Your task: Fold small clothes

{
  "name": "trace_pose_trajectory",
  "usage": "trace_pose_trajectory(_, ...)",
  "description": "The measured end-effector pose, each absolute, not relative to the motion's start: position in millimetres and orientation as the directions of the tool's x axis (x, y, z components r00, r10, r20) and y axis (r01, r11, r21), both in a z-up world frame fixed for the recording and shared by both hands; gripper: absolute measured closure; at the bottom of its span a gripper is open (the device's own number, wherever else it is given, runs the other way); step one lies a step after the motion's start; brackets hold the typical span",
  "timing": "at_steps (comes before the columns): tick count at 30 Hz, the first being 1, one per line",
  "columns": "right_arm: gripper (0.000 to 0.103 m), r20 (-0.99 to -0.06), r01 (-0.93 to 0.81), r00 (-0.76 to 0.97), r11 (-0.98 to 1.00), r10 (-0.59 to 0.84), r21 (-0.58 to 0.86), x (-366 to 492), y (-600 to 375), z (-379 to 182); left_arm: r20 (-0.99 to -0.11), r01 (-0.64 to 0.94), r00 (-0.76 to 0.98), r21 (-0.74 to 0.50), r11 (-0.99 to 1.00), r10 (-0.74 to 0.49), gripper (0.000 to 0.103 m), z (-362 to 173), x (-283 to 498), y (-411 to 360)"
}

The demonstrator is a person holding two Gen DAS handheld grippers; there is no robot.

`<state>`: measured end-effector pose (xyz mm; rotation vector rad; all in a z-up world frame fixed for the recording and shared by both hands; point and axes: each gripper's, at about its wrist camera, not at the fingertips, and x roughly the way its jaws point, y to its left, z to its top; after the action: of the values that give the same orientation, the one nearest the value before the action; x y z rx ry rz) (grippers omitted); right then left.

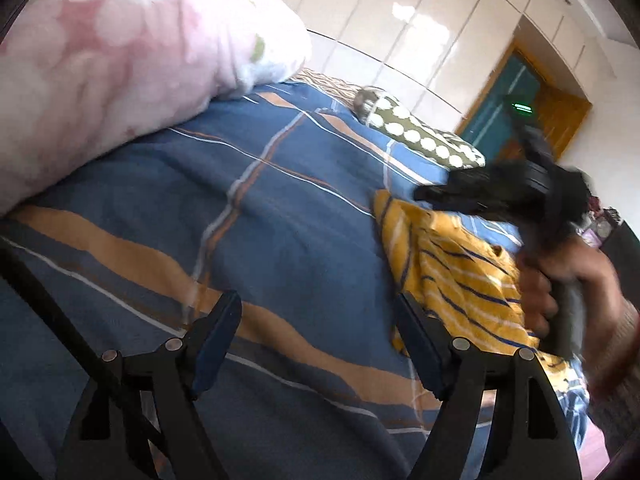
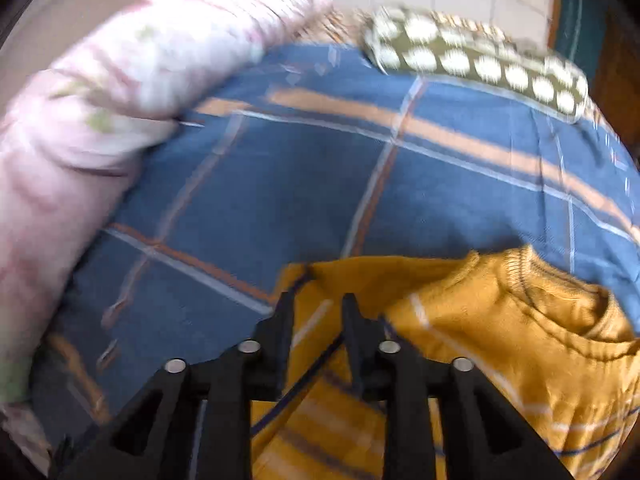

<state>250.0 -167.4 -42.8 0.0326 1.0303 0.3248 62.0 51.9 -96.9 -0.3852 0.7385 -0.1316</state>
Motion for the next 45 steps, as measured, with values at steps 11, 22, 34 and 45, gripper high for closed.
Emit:
trace_pose_trajectory(11, 0.047, -0.838, -0.421, 0.483, 0.907, 0.252, 0.03, 87, -169, -47, -0.668, -0.137, 0.727, -0.367, 0.92, -0.158, 0.026, -98, 63, 73)
trace_pose_trajectory(22, 0.067, -0.775, -0.405, 0.631, 0.84, -0.029, -0.362, 87, -112, -97, -0.678, -0.159, 0.723, -0.35, 0.923, -0.132, 0.026, -99, 62, 76)
trace_pose_trajectory(34, 0.073, -0.771, -0.344, 0.636, 0.892, -0.009, -0.293, 97, -118, -98, -0.687, -0.153, 0.715, -0.332, 0.931, -0.127, 0.026, -101, 65, 73)
trace_pose_trajectory(45, 0.077, -0.829, -0.457, 0.376, 0.861, 0.414, 0.223, 52, -145, -83, -0.693, -0.177, 0.717, -0.285, 0.942, -0.075, 0.026, -101, 71, 64)
